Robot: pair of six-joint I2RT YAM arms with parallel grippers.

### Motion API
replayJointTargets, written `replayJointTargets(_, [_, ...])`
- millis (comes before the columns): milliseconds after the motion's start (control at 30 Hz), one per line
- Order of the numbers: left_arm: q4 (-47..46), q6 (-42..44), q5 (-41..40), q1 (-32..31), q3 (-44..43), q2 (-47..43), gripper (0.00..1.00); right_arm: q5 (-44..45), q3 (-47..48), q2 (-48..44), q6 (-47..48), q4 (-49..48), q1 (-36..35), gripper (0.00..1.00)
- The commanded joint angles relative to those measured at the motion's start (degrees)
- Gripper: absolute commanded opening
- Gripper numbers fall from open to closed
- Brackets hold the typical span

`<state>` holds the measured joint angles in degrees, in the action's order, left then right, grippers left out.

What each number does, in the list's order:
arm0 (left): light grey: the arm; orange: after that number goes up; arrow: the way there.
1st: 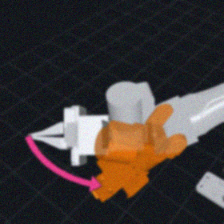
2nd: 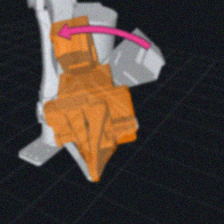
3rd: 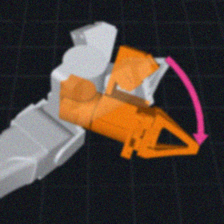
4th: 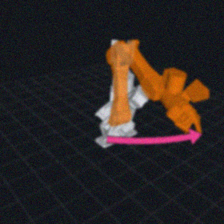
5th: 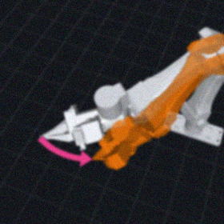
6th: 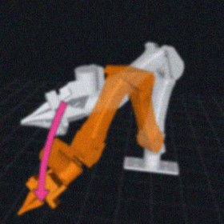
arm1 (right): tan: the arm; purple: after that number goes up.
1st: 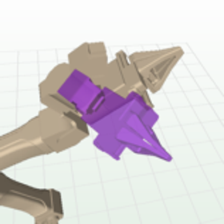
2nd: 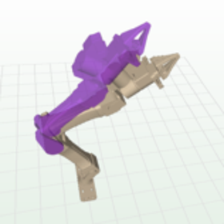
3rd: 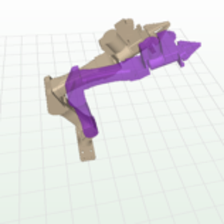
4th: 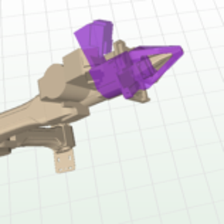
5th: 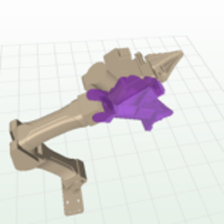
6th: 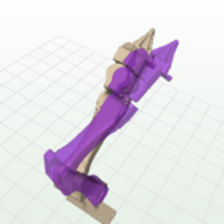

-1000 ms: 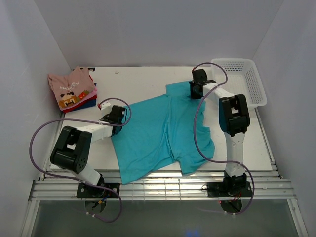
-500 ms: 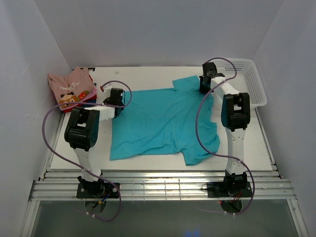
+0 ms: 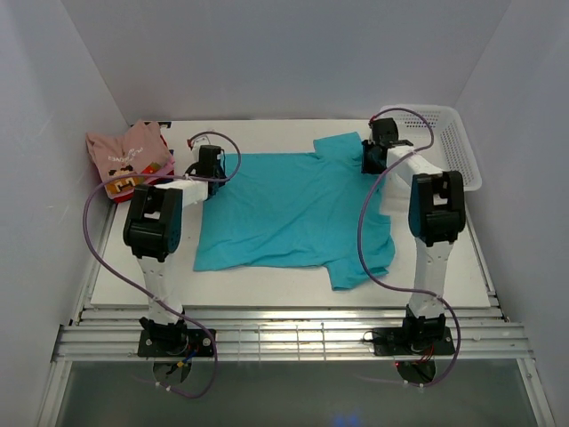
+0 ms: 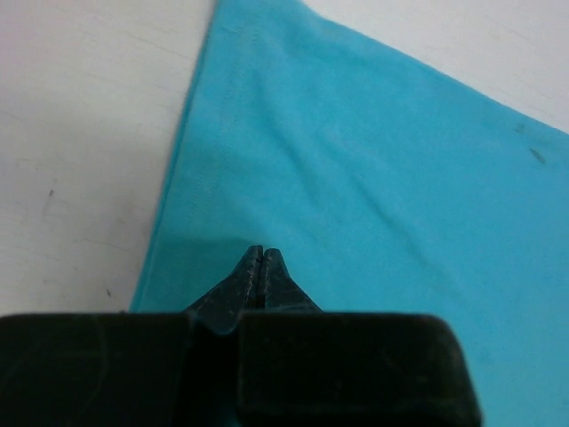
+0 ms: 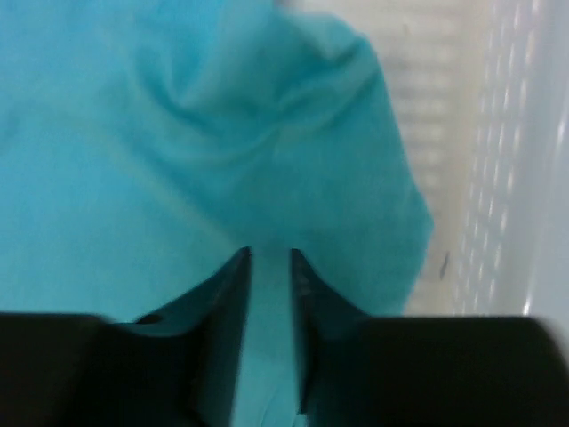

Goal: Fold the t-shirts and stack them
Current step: Flatten out the tshirt

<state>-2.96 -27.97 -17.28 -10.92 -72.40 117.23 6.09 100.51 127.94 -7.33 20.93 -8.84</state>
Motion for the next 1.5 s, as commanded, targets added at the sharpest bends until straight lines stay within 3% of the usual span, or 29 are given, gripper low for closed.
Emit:
replayJointTargets(0, [-5.2,5.0,-0.7,-3.7,-0.1,-10.6,0.0,0.0,-10.4,-19.2,3.5,-10.5,-1.5,0.39])
replayJointTargets(67, [-5.4,8.3,-3.2,-7.1,-3.0,-14.3,0.06,3.6,-13.9,-28.8,4.6,-10.4,-3.2,0.51])
replayJointTargets(267, [-4.0,8.6,-2.6,-17.7,-3.5,-22.3,0.31,12.8,-26.4,-47.7,-0.6,2.5,-12.0,0.49])
replayJointTargets(367, [-5.2,4.4,3.6,-23.3,0.9,-25.4,0.31,15.7,-37.4,-55.2,-7.5,5.2,-18.4,0.48])
replayJointTargets(567, [-14.3,1.5,24.6,-30.6,6.8,-22.8,0.19,20.6,-53.2,-64.6,-20.6,9.3,-29.2,0.45])
replayJointTargets(833, [-16.7,-0.7,29.7,-34.6,7.6,-15.5,0.13,24.1,-63.2,-66.6,-31.2,13.6,-38.1,0.43])
replayJointTargets(1300, [-18.2,-1.6,29.8,-36.3,8.1,-11.0,0.11,21.8,-71.1,-62.9,-39.1,13.7,-42.8,0.42])
replayJointTargets(1467, [-18.2,-0.7,27.7,-36.3,9.6,-12.4,0.1,20.8,-71.2,-61.1,-40.8,14.8,-44.5,0.08])
